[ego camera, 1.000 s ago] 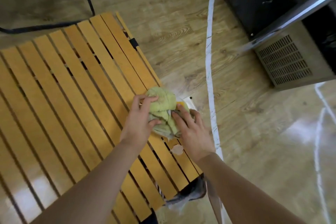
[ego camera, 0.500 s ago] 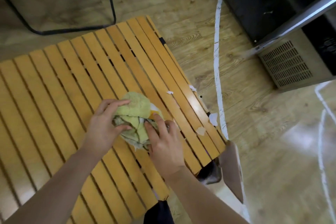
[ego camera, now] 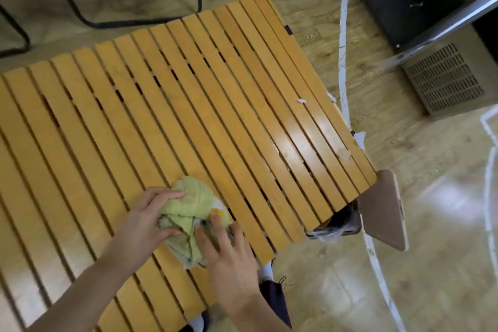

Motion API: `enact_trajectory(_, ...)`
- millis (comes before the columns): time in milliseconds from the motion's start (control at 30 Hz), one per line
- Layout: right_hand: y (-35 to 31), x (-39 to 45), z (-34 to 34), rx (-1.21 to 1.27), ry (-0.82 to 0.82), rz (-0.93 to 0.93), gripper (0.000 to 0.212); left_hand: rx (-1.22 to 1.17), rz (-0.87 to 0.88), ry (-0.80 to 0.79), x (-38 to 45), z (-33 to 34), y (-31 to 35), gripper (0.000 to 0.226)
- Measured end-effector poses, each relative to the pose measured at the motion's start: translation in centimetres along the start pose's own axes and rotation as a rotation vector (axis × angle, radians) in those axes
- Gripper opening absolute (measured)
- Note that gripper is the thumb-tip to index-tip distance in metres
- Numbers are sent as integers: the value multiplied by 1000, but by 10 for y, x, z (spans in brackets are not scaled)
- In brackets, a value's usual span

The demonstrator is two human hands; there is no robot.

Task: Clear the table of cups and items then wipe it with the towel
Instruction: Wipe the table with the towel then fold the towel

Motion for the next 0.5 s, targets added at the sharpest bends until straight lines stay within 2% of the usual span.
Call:
enact_trajectory(167, 16, -8, 20, -84, -14, -30, 67, -3, 2, 7, -3, 17, -7, 70)
enact_trajectory(267, 39, -8, 15, -84, 2, -54, 66, -24, 11, 3, 2, 30, 5, 70)
enact_trajectory(400, 88, -3, 5, -139, -27, -89, 74, -68, 33, -6, 16, 54, 35, 65)
enact_trajectory(500, 145, 5, -12, -178, -6, -38, 72, -74, 97, 7, 47, 78, 78, 60)
Point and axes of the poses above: each hand's wrist, its own x-axis towards the middle knuckle, its own z-axis out of the palm, y = z × x, the point moved 9 cm from there along x, towards the middle knuckle, and after that the axes turned 1 degree about -x, right-handed, at the moved point
